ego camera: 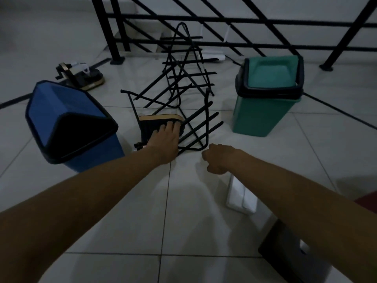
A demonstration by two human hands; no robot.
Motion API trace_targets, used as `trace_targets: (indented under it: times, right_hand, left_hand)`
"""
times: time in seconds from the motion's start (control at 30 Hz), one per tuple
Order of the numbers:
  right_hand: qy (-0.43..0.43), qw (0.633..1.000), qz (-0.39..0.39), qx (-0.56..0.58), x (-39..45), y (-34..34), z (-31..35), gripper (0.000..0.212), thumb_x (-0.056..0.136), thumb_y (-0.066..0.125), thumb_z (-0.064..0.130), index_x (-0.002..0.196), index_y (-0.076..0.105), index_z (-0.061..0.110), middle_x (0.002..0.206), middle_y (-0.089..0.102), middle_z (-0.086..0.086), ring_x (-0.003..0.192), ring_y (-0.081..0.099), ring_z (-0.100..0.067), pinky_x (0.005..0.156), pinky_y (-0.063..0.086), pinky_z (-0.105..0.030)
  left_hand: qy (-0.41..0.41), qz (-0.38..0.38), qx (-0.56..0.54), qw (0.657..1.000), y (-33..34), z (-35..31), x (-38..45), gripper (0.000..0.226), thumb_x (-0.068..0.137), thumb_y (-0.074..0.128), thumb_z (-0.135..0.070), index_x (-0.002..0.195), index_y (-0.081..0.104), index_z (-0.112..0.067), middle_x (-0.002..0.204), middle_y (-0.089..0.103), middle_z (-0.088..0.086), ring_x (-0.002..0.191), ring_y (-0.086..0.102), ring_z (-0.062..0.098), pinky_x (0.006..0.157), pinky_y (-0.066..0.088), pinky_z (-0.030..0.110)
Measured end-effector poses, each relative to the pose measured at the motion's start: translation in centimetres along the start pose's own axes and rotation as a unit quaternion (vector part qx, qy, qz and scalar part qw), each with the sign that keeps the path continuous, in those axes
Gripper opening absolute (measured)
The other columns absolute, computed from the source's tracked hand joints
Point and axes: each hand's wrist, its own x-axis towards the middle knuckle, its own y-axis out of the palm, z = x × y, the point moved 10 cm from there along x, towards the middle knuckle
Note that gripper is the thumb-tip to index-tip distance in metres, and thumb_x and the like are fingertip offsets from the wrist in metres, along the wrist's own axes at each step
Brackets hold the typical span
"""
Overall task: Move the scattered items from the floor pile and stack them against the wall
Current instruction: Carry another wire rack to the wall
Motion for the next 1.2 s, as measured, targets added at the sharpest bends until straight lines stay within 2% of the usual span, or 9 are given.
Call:
trace_targets:
  times: [0.13,0.23,0.37,0.47,0.63,0.77,0.87,1.1,1.2]
  right_hand:
    - [0.012,1.000,0.004,-0.001,-0.8,0.8,-1.1,0.046,0.097,0.051,0.024,0.140,0.044,0.009,0.136,0.042,-0.015,0.119,0.051,-0.030,0.095,0.048,-0.037]
    - [0.025,1.000,0.018,0.000,-1.4,1.4,-2.1,0.046,0.098,0.051,0.024,0.141,0.043,0.009,0.138,0.043,-0.014,0.120,0.052,-0.030,0.098,0.048,-0.039]
    - [0.023,0.999,0.026,0.000,-2.0,1.8,-2.5,0.047,0.098,0.049,0.024,0.142,0.042,0.009,0.139,0.042,-0.014,0.122,0.051,-0.030,0.100,0.047,-0.039]
    - [0.024,1.000,0.014,0.000,-2.1,1.6,-2.9,0.046,0.098,0.050,0.025,0.141,0.041,0.009,0.137,0.041,-0.014,0.120,0.051,-0.030,0.094,0.047,-0.036]
    - [0.071,0.997,-0.020,-0.004,-2.2,1.3,-4.4,0.058,0.095,0.054,0.029,0.143,0.031,0.008,0.138,0.038,-0.015,0.122,0.047,-0.031,0.092,0.045,-0.040]
    - [0.098,0.994,-0.030,0.044,-2.0,0.9,-4.9,0.087,0.095,0.053,0.040,0.154,-0.003,0.007,0.151,0.028,-0.018,0.131,0.041,-0.034,0.102,0.041,-0.043]
    - [0.088,0.990,-0.009,0.111,-2.0,0.5,-4.4,0.098,0.096,0.053,0.044,0.151,-0.020,0.008,0.160,0.007,-0.020,0.141,0.029,-0.034,0.112,0.033,-0.043]
    - [0.108,0.985,-0.005,0.138,-2.3,0.4,-5.3,0.103,0.095,0.056,0.044,0.149,-0.025,0.009,0.158,0.016,-0.021,0.137,0.036,-0.034,0.109,0.037,-0.042]
    - [0.167,0.973,-0.068,0.147,-3.2,-0.9,-7.3,0.105,0.093,0.059,0.044,0.150,-0.026,0.020,0.160,0.005,-0.020,0.135,0.037,-0.037,0.105,0.040,-0.044]
  left_hand:
    - [-0.004,-0.002,-0.058,0.998,-0.2,0.0,2.5,0.087,0.087,0.063,-0.025,0.151,0.007,-0.007,0.144,0.036,0.016,0.128,0.041,0.034,0.102,0.037,0.050]
    - [0.003,-0.015,-0.170,0.985,-0.1,0.3,4.1,0.075,0.086,0.064,-0.019,0.146,0.021,-0.001,0.130,0.047,0.021,0.112,0.053,0.036,0.089,0.049,0.047]
    - [0.015,0.012,-0.227,0.974,1.2,0.2,5.1,0.034,0.086,0.063,-0.013,0.114,0.048,0.001,0.112,0.053,0.016,0.095,0.053,0.027,0.077,0.048,0.036]
    - [0.013,0.051,-0.242,0.969,2.0,-0.6,5.0,0.015,0.083,0.061,-0.007,0.090,0.048,-0.006,0.097,0.056,0.015,0.085,0.052,0.024,0.072,0.047,0.033]
    - [0.013,0.054,-0.271,0.961,2.0,-2.0,3.6,0.027,0.088,0.064,-0.013,0.073,0.041,-0.012,0.070,0.041,-0.002,0.075,0.045,0.018,0.058,0.033,0.025]
    - [0.012,-0.002,-0.267,0.963,0.5,-2.0,3.0,0.019,0.084,0.070,-0.011,0.087,0.054,-0.003,0.088,0.056,0.014,0.082,0.055,0.028,0.070,0.047,0.030]
    - [0.012,-0.018,-0.271,0.962,-0.2,-1.7,2.8,0.023,0.082,0.073,-0.010,0.094,0.057,0.002,0.098,0.057,0.015,0.081,0.048,0.017,0.070,0.042,0.025]
    - [0.043,-0.077,-0.343,0.935,-3.1,-2.2,2.4,0.042,0.079,0.077,-0.014,0.068,0.037,-0.021,0.069,0.045,-0.002,0.062,0.043,0.011,0.063,0.040,0.029]
    - [0.049,-0.129,-0.368,0.920,-5.1,-1.9,2.2,0.041,0.077,0.078,-0.019,0.068,0.038,-0.020,0.067,0.052,0.006,0.061,0.051,0.020,0.061,0.049,0.036]
